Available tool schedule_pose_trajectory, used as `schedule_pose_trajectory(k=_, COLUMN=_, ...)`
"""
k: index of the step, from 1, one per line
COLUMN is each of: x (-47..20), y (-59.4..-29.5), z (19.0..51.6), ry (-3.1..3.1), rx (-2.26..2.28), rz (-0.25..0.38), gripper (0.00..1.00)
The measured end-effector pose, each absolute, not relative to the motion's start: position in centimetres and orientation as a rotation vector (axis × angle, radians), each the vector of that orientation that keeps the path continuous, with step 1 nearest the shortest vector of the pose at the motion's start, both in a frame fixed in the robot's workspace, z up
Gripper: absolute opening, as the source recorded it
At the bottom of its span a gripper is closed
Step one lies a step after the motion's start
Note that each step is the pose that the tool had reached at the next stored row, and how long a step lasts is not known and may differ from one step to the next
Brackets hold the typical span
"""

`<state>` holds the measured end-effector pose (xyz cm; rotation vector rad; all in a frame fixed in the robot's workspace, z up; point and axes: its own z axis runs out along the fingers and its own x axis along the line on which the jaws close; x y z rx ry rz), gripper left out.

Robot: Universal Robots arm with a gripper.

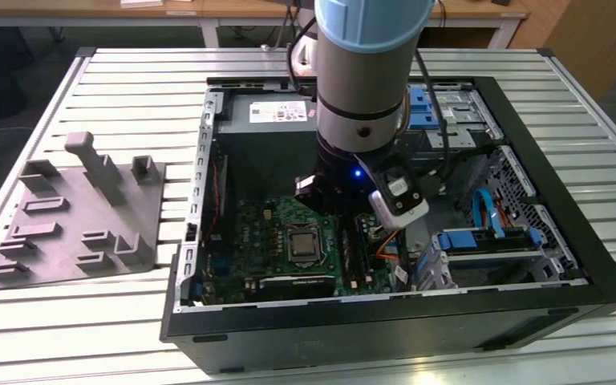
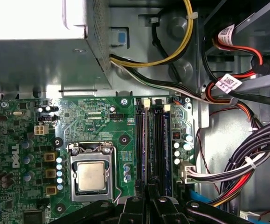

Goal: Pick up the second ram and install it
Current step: 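Insert the second ram into the second slot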

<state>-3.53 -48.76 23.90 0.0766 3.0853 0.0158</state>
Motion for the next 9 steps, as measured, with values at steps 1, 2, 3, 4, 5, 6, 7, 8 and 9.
schedule_pose_trajectory(k=1, x=-3.54, y=-48.76, z=23.88, ry=3.085, rx=0.077, rz=0.016, gripper=0.14)
schedule_pose_trajectory(k=2, x=-3.53, y=-48.76, z=23.85, ry=3.085, rx=0.077, rz=0.016, gripper=0.14)
schedule_pose_trajectory(k=3, x=-3.53, y=-48.76, z=23.82, ry=3.085, rx=0.076, rz=0.016, gripper=0.14)
schedule_pose_trajectory(k=4, x=-3.53, y=-48.76, z=23.79, ry=3.085, rx=0.077, rz=0.016, gripper=0.14)
schedule_pose_trajectory(k=5, x=-3.53, y=-48.76, z=23.76, ry=3.085, rx=0.077, rz=0.016, gripper=0.14)
schedule_pose_trajectory(k=6, x=-3.53, y=-48.76, z=23.74, ry=3.085, rx=0.077, rz=0.016, gripper=0.14)
schedule_pose_trajectory(k=7, x=-3.53, y=-48.76, z=23.7, ry=3.085, rx=0.077, rz=0.016, gripper=0.14)
schedule_pose_trajectory(k=8, x=-3.53, y=-48.76, z=23.67, ry=3.085, rx=0.077, rz=0.016, gripper=0.14)
schedule_pose_trajectory(k=9, x=-3.53, y=-48.76, z=23.64, ry=3.085, rx=0.077, rz=0.016, gripper=0.14)
